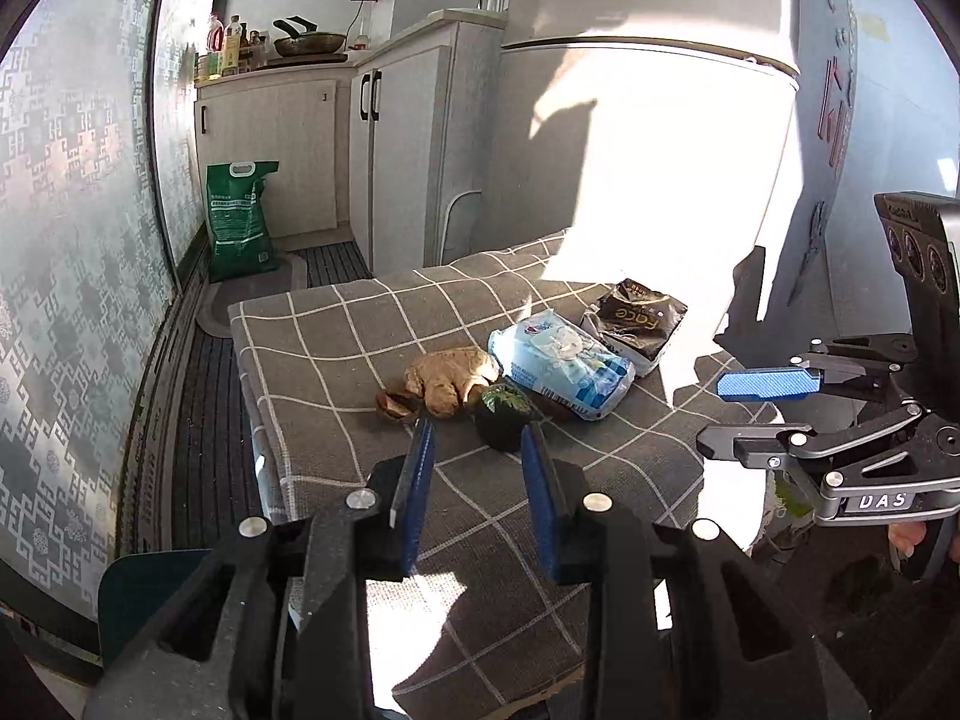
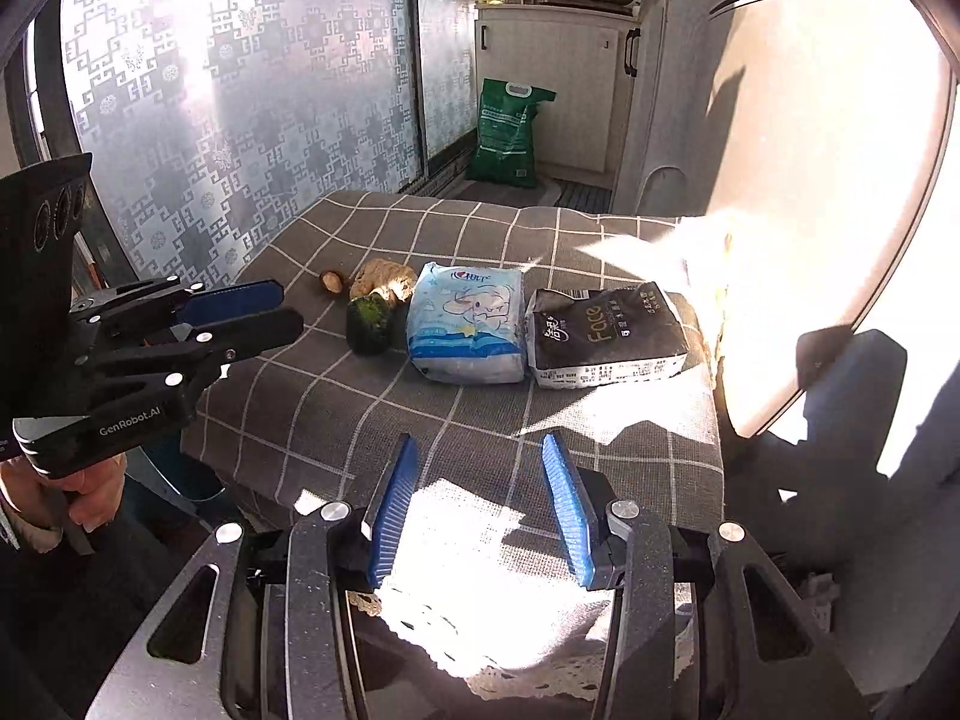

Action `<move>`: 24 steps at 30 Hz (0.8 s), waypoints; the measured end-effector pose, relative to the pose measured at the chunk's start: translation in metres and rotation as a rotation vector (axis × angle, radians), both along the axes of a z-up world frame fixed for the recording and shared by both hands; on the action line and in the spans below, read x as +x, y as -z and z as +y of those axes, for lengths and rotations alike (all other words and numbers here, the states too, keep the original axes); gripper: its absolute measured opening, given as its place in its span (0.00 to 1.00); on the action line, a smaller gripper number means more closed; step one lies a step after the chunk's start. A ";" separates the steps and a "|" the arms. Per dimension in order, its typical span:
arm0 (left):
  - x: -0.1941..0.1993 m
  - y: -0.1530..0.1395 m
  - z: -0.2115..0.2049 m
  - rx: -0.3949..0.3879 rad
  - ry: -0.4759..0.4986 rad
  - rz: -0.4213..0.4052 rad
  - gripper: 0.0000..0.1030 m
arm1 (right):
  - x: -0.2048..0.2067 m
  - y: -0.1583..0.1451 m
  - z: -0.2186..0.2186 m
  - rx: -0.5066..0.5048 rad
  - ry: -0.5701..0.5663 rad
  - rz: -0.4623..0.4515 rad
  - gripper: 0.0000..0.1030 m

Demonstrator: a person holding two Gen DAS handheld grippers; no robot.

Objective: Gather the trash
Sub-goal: 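Move both tools back over the stool, then grasp the green lime with the left tool while the right tool grasps the blue tissue pack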

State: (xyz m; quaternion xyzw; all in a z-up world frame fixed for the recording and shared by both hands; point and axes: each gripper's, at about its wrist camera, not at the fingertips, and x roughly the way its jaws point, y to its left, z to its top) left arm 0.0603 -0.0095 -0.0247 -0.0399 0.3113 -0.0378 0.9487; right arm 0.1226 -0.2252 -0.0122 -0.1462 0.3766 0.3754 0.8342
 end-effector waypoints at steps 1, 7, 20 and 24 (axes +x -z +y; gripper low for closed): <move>0.006 0.001 -0.003 0.005 -0.003 0.005 0.33 | 0.001 0.001 -0.004 -0.001 0.002 0.003 0.43; 0.031 0.014 -0.014 0.020 -0.031 0.061 0.35 | 0.005 0.007 -0.022 0.029 0.010 0.030 0.43; 0.045 0.025 -0.015 0.034 -0.051 0.089 0.26 | 0.014 0.009 -0.018 0.087 -0.028 0.049 0.43; 0.041 0.023 -0.011 0.007 -0.052 0.087 0.26 | 0.015 0.011 -0.007 0.091 -0.042 0.050 0.43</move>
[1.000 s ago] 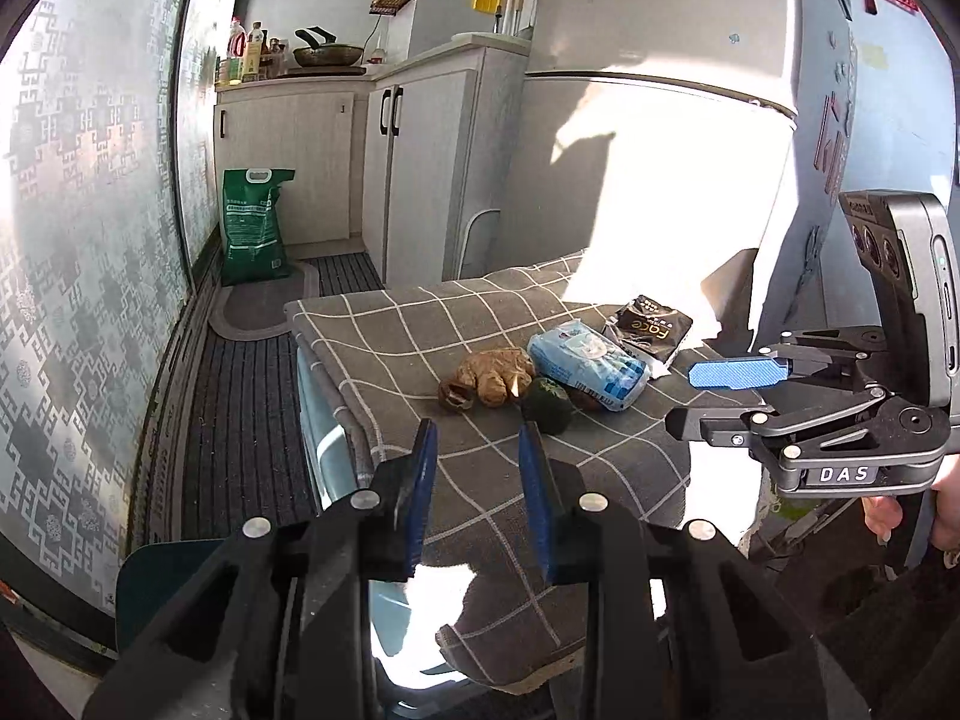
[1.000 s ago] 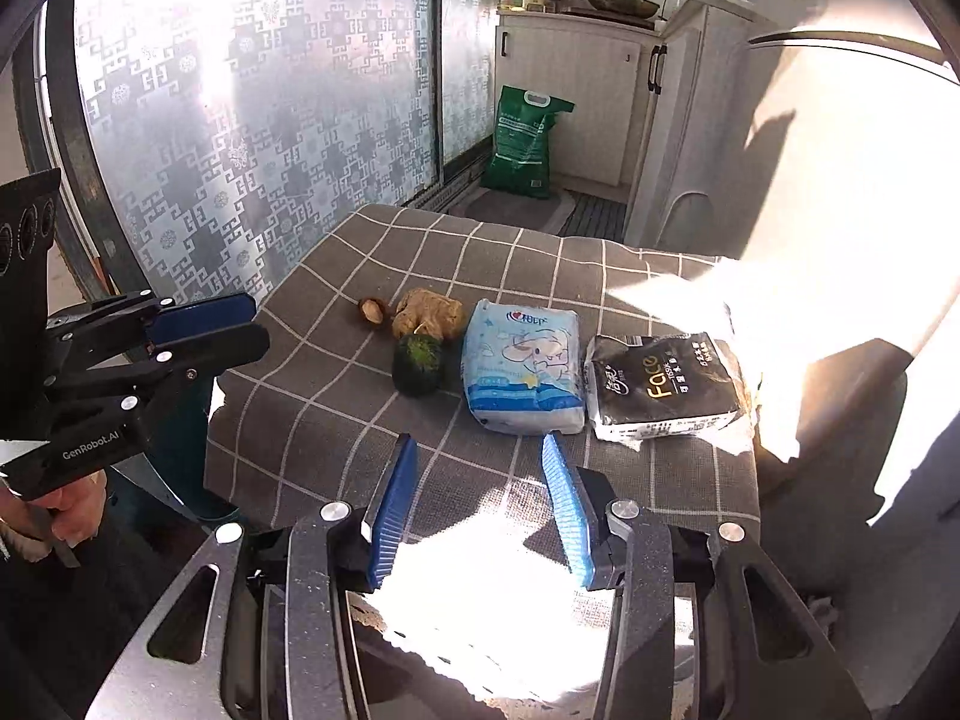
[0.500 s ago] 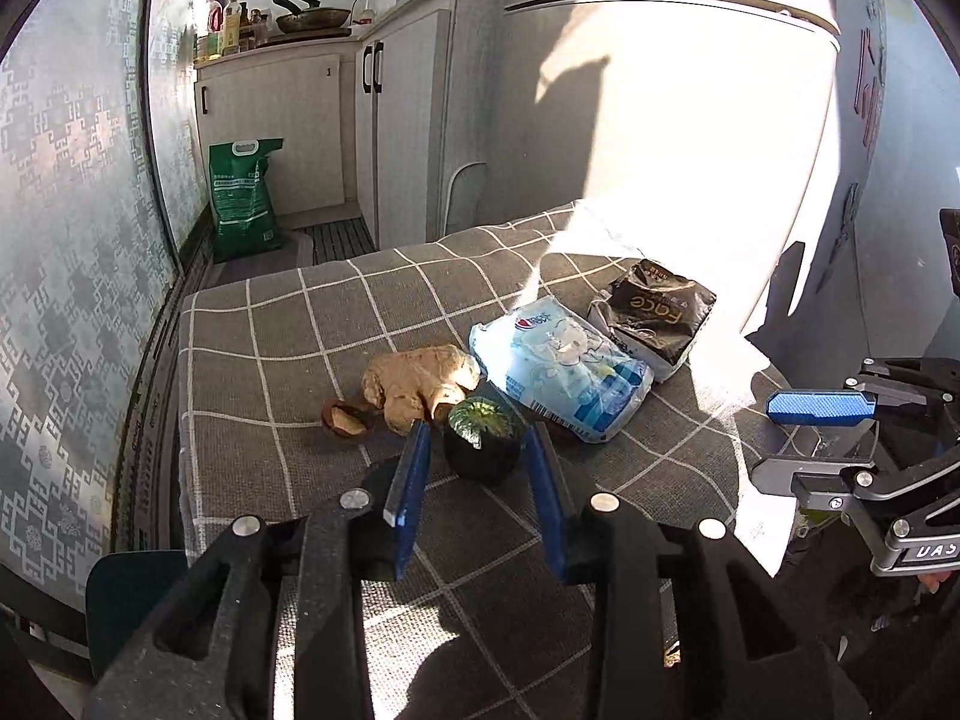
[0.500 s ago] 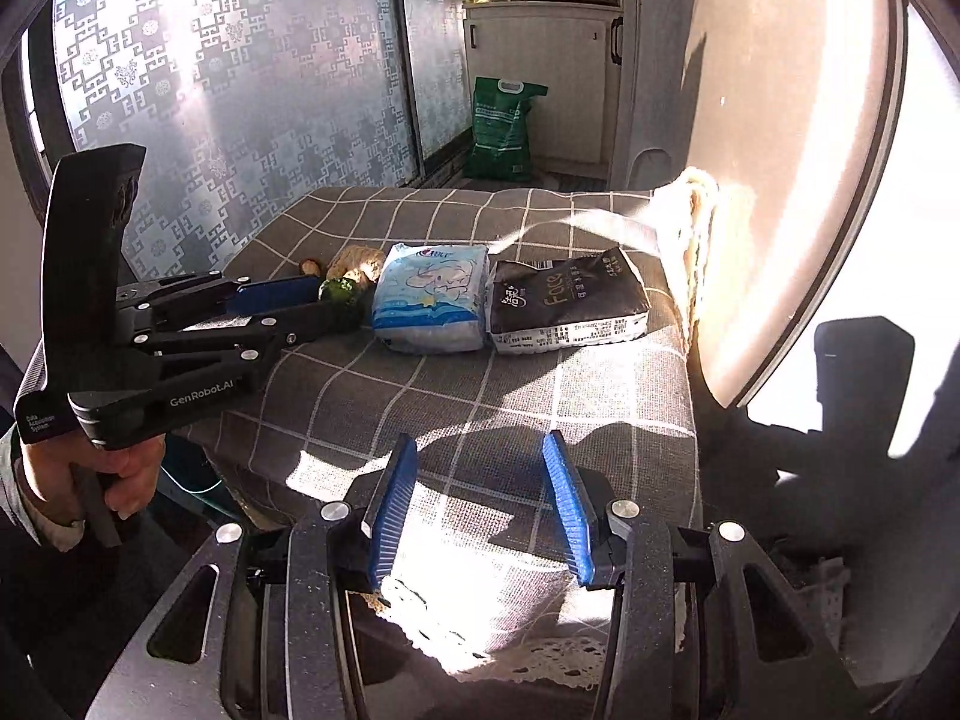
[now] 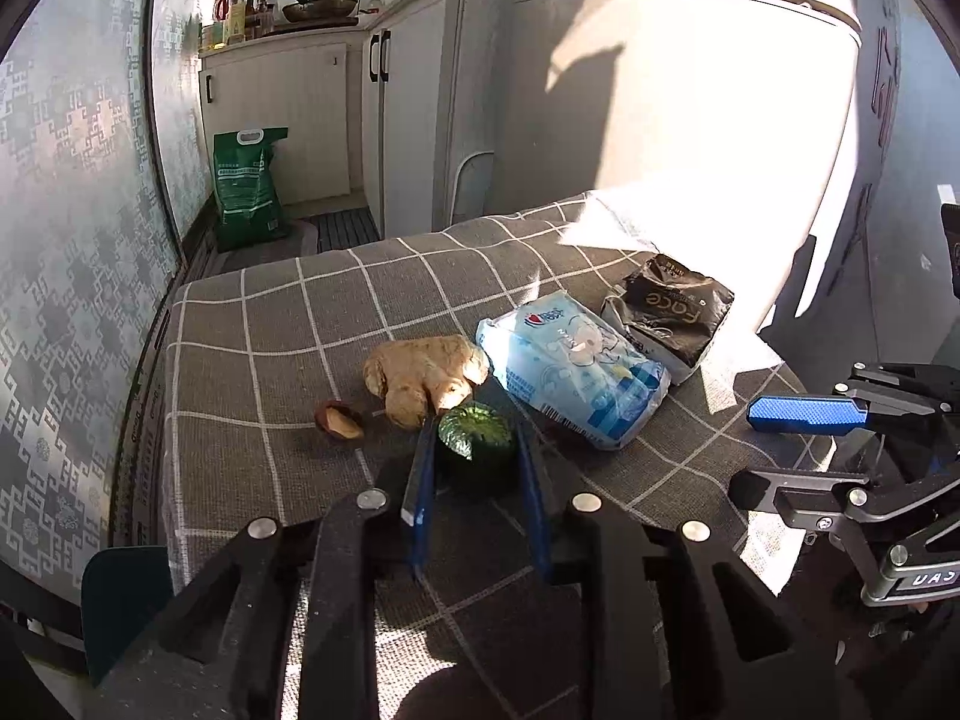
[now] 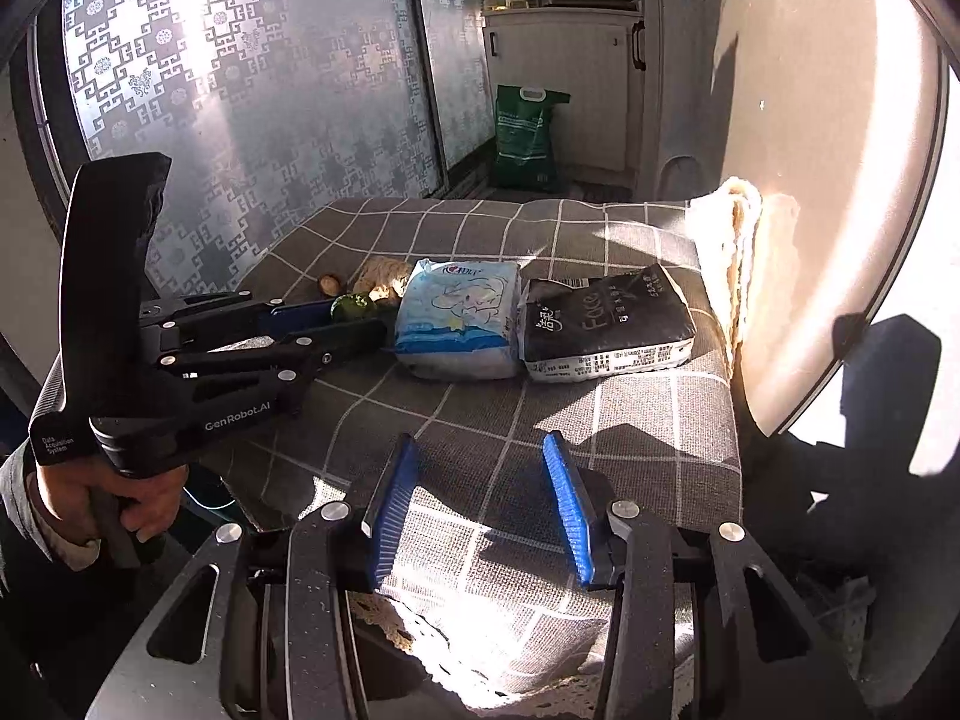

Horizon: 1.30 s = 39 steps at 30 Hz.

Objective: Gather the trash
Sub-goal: 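Grasp the green lime with the left tool while the right tool grasps the blue tissue pack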

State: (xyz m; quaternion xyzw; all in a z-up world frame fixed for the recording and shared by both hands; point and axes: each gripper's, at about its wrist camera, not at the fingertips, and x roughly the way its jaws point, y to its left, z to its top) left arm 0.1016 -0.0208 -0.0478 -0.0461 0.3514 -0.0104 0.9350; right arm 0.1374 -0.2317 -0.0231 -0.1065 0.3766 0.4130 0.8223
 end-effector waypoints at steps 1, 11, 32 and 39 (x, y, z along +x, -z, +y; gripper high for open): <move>-0.001 0.000 0.001 -0.011 0.001 0.000 0.26 | -0.001 0.000 0.003 -0.004 -0.002 -0.004 0.43; -0.021 -0.007 0.002 -0.044 0.023 -0.026 0.26 | 0.003 -0.002 0.032 0.003 -0.019 0.011 0.49; -0.057 -0.012 0.032 -0.034 0.026 -0.034 0.26 | 0.025 -0.007 0.069 0.023 0.098 -0.038 0.68; -0.067 -0.014 0.044 -0.048 0.021 -0.040 0.27 | 0.040 -0.004 0.085 -0.043 0.095 -0.071 0.68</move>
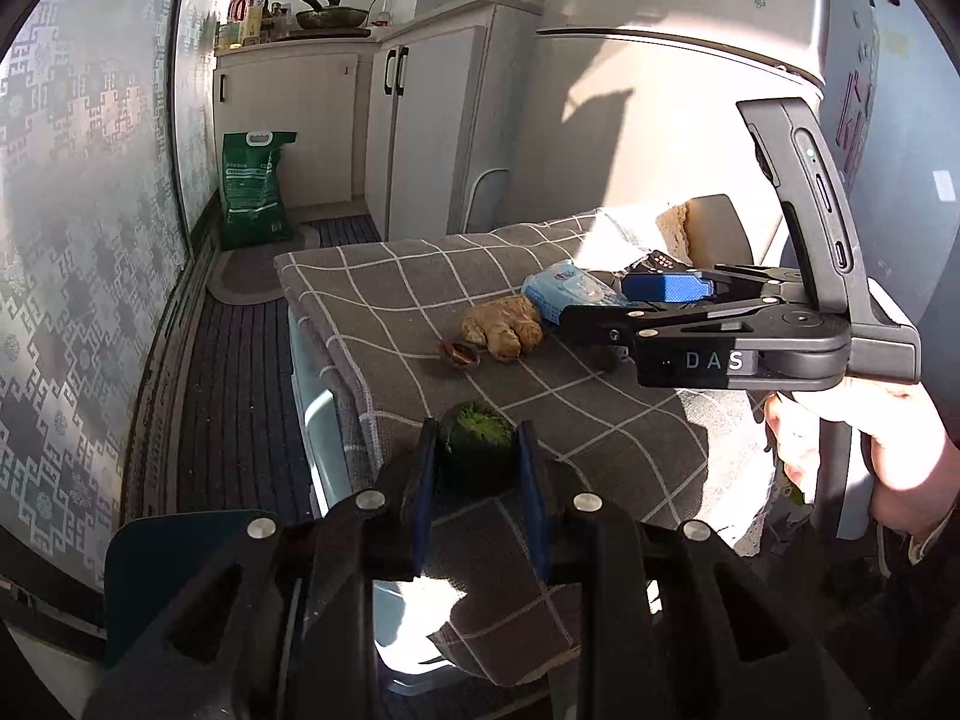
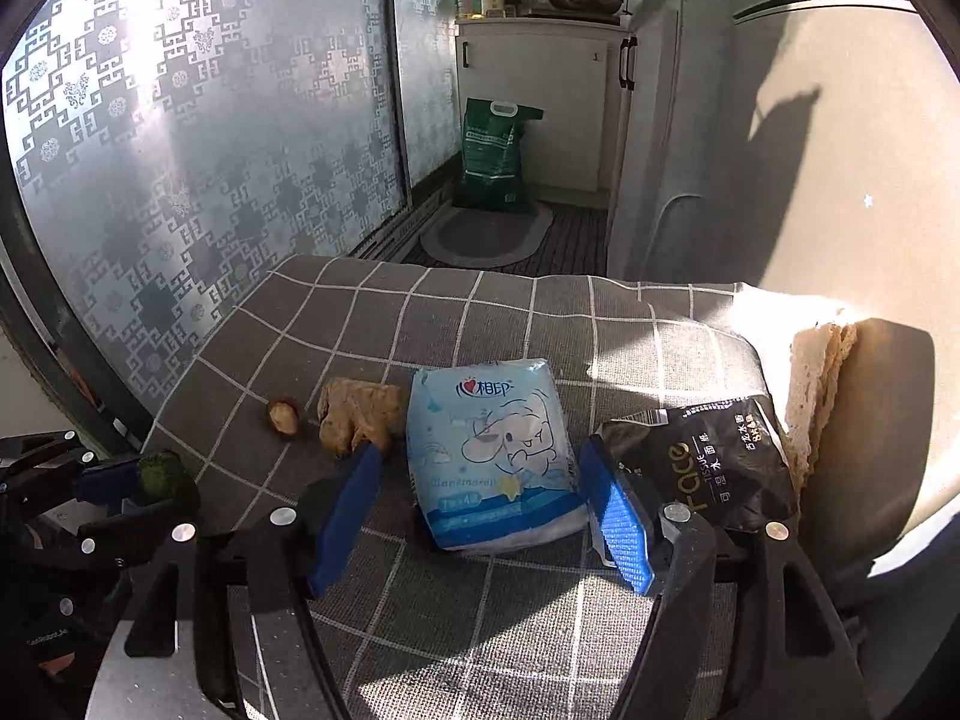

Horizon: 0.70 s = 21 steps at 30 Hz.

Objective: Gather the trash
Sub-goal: 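Grasp the green lime with the left tool while the right tool grasps the blue tissue pack, then carry the lime and tissue pack to the teal bin and release both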

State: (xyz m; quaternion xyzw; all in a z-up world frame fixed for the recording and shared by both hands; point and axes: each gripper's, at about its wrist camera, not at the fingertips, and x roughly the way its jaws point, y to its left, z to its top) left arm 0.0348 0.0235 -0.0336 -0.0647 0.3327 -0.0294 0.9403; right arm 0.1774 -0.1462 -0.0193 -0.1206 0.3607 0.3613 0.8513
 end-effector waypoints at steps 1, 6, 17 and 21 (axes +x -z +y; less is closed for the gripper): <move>-0.001 0.000 0.002 -0.003 0.000 0.000 0.27 | 0.002 0.001 0.001 -0.008 0.001 -0.002 0.68; -0.006 -0.001 0.008 -0.007 0.004 -0.003 0.26 | 0.015 0.009 0.006 -0.028 -0.004 0.019 0.68; -0.018 -0.010 0.018 -0.023 -0.015 -0.049 0.26 | 0.014 0.005 0.012 -0.041 -0.037 0.036 0.48; -0.024 -0.016 0.025 -0.040 -0.030 -0.076 0.26 | 0.010 -0.011 0.011 -0.020 -0.035 0.019 0.48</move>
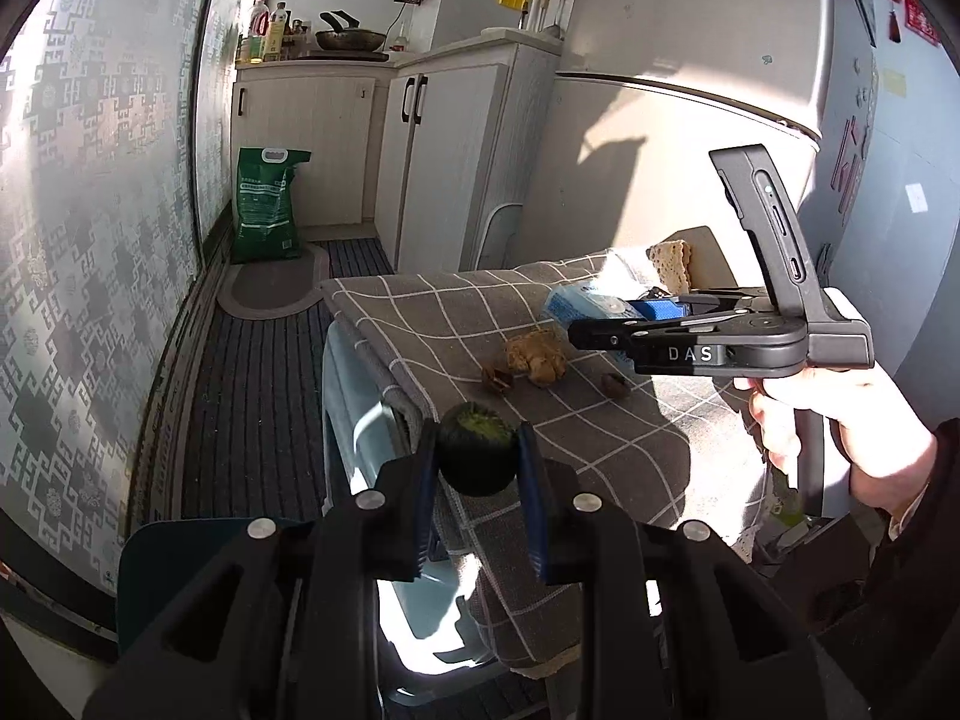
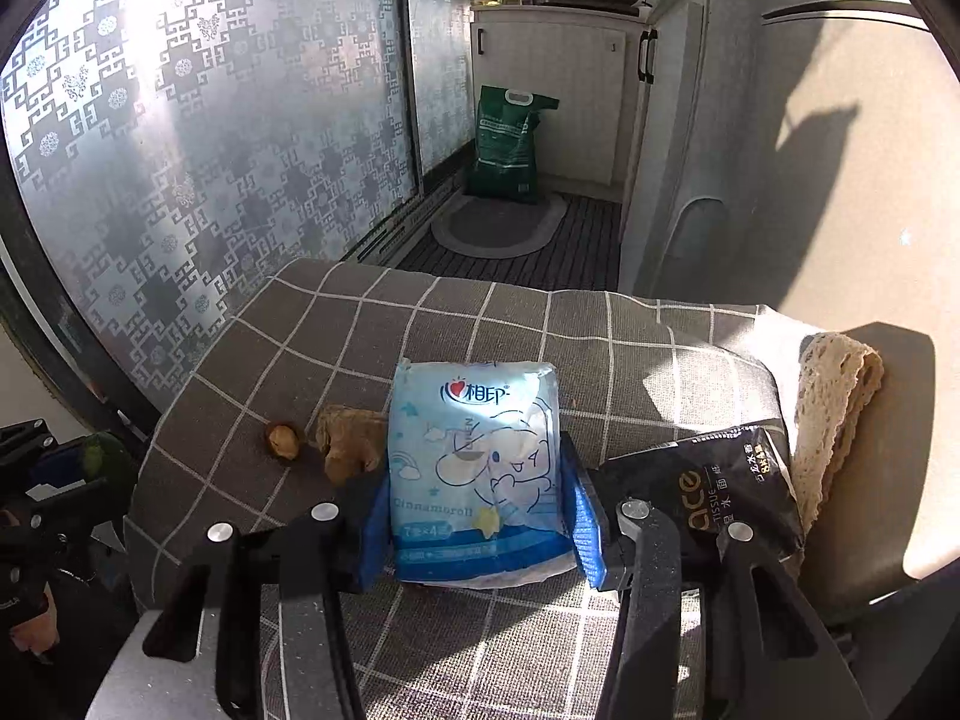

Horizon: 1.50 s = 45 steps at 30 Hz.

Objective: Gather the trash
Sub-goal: 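Carry the lime and tissue pack to the teal bin and release both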

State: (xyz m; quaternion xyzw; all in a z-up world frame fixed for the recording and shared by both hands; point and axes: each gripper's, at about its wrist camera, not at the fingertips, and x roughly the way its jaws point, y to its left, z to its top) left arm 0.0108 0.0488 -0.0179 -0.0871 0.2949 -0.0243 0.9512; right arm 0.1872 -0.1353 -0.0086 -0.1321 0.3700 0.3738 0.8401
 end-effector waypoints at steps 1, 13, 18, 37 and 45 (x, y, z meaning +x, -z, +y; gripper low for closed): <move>-0.002 -0.002 0.002 -0.004 -0.002 -0.010 0.26 | -0.002 -0.004 0.000 0.006 -0.001 -0.005 0.48; -0.025 -0.004 0.042 -0.023 -0.085 -0.025 0.26 | -0.037 -0.033 0.030 0.029 -0.097 -0.025 0.48; -0.033 0.010 0.066 -0.021 -0.134 0.023 0.26 | -0.053 -0.032 0.056 0.008 -0.157 -0.034 0.48; -0.061 0.090 0.138 -0.020 -0.257 0.263 0.26 | -0.118 -0.023 0.154 -0.021 -0.381 -0.003 0.48; -0.064 0.126 0.145 -0.027 -0.229 0.378 0.26 | -0.135 0.001 0.186 -0.091 -0.434 0.071 0.48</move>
